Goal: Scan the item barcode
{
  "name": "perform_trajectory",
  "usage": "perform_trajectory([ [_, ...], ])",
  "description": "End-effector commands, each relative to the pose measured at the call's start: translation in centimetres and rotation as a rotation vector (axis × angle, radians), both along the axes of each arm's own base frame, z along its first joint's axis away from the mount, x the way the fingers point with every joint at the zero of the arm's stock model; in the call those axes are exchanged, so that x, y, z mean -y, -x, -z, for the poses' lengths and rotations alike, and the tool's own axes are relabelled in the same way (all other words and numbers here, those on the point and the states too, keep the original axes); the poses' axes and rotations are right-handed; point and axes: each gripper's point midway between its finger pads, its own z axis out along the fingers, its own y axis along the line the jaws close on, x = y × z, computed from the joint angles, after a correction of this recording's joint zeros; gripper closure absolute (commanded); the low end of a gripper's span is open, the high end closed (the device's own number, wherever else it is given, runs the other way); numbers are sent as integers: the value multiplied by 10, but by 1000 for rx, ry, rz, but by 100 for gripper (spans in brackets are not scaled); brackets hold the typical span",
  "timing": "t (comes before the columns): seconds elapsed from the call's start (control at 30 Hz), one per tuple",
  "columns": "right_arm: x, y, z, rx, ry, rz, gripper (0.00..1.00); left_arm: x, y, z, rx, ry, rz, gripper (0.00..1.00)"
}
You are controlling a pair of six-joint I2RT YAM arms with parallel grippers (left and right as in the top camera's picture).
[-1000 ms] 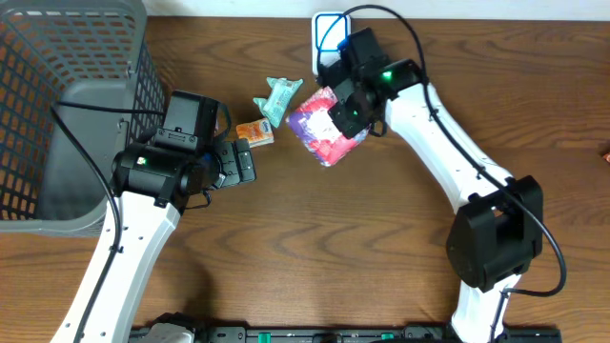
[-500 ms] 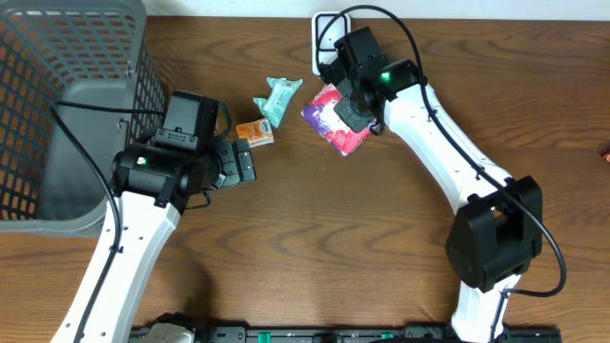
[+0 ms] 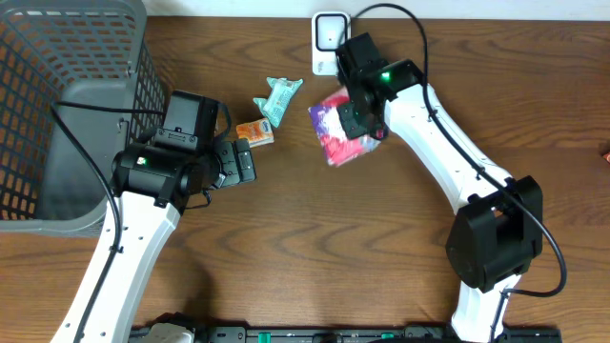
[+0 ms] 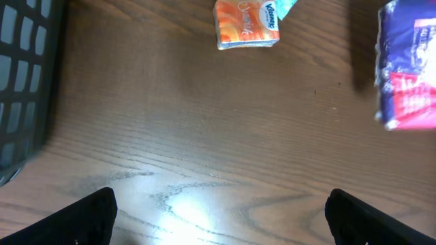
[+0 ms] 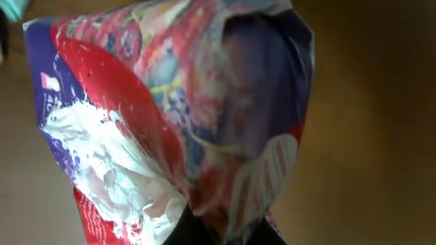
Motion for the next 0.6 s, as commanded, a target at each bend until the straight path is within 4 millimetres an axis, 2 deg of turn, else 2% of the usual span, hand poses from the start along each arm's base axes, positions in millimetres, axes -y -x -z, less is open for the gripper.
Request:
perform_trajectory([
  [0.0, -20, 42, 5, -265, -248, 437, 99, -1, 0, 1, -4, -10, 5, 2],
  [0.1, -40, 72, -4, -485, -398, 466, 99, -1, 0, 1, -4, -10, 5, 2],
  [0.23, -63, 106, -38, -789, -628, 490, 98, -1, 0, 1, -4, -10, 5, 2],
  [0.43, -62, 109, -76, -999, -846, 572, 99, -1, 0, 1, -3, -10, 5, 2],
  [0.57, -48, 99, -85, -1033, -913, 643, 99, -1, 0, 1, -4, -10, 5, 2],
])
